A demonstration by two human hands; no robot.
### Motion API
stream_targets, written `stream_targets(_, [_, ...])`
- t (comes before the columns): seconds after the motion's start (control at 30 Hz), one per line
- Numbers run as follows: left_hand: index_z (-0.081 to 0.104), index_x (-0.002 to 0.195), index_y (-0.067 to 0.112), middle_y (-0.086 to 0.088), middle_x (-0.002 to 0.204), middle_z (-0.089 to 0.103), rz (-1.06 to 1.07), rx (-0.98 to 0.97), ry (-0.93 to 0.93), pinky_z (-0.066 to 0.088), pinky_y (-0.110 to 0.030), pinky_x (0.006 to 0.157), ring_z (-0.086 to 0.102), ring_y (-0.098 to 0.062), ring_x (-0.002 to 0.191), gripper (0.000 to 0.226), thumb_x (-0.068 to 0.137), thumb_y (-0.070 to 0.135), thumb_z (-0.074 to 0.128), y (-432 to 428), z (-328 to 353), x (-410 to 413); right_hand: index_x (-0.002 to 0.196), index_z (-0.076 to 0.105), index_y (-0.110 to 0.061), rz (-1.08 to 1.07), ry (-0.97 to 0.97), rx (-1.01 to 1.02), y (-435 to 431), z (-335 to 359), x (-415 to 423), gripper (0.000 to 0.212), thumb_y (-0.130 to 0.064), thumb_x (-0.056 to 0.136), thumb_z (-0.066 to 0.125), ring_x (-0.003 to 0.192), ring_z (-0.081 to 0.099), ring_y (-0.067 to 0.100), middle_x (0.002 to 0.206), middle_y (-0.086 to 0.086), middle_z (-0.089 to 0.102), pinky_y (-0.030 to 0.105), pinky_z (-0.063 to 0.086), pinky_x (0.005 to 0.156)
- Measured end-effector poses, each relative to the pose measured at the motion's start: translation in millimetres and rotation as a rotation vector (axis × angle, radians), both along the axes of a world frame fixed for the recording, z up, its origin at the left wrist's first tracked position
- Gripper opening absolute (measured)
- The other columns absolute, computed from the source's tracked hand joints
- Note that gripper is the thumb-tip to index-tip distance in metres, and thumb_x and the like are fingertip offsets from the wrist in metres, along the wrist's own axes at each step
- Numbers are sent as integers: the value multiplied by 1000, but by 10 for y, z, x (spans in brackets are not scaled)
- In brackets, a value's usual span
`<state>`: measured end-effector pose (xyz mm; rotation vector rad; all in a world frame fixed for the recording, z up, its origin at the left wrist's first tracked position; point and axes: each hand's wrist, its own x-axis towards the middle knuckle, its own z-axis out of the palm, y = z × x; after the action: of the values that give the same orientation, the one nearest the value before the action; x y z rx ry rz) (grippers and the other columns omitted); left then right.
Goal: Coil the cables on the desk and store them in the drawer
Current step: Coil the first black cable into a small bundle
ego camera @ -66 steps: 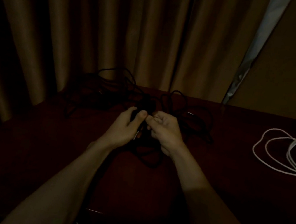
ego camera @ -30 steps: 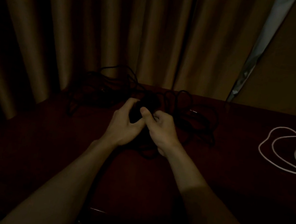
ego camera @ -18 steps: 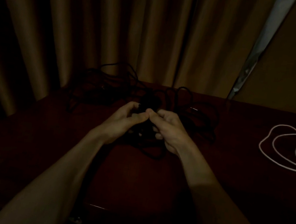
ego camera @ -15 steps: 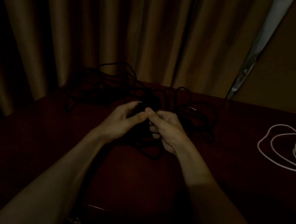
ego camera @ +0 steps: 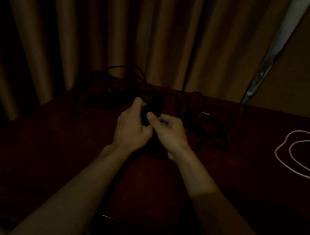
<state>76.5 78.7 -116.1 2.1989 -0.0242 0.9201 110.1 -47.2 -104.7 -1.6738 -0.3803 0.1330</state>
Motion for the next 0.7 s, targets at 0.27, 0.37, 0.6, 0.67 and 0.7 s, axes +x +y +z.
stream_targets(0.27, [36, 106, 23, -1, 83, 63, -152, 7, 154, 48, -33, 46, 60, -14, 59, 37, 92, 25, 70, 84, 24, -45, 113, 73, -10, 166, 11, -37, -194, 79, 68, 26, -25, 92, 77, 107, 69, 6, 111, 0, 75, 12, 54, 80])
stream_targets(0.37, [35, 108, 22, 0, 80, 62, -130, 60, 151, 52, -46, 48, 62, -20, 59, 33, 95, 25, 66, 75, 21, -58, 108, 74, -12, 173, -1, -69, -188, 87, 26, 30, -39, 94, 74, 96, 70, -1, 103, -4, 76, 15, 55, 75])
stream_targets(0.6, [36, 115, 20, -1, 79, 63, 9, 51, 95, 56, -46, 49, 63, -17, 58, 37, 95, 20, 68, -43, 14, -23, 69, 61, -11, -27, -217, -142, -47, 61, 5, 40, -38, 97, 70, 56, 54, 3, 63, -4, 57, 26, 48, 62])
stream_targets(0.67, [38, 114, 19, 0, 83, 64, -29, -19, 76, 56, -40, 50, 64, -15, 60, 39, 93, 21, 71, -35, 21, -28, 64, 53, -12, -16, -238, -111, -50, 57, 21, 43, -34, 96, 71, 55, 51, 6, 61, -3, 48, 28, 49, 63])
stream_targets(0.7, [39, 112, 19, 0, 87, 66, -72, -80, 84, 57, -37, 52, 66, -14, 64, 40, 91, 22, 74, -15, 33, -37, 64, 51, -11, -12, -252, -106, -56, 52, 29, 44, -33, 96, 71, 56, 50, 8, 62, -1, 45, 29, 49, 64])
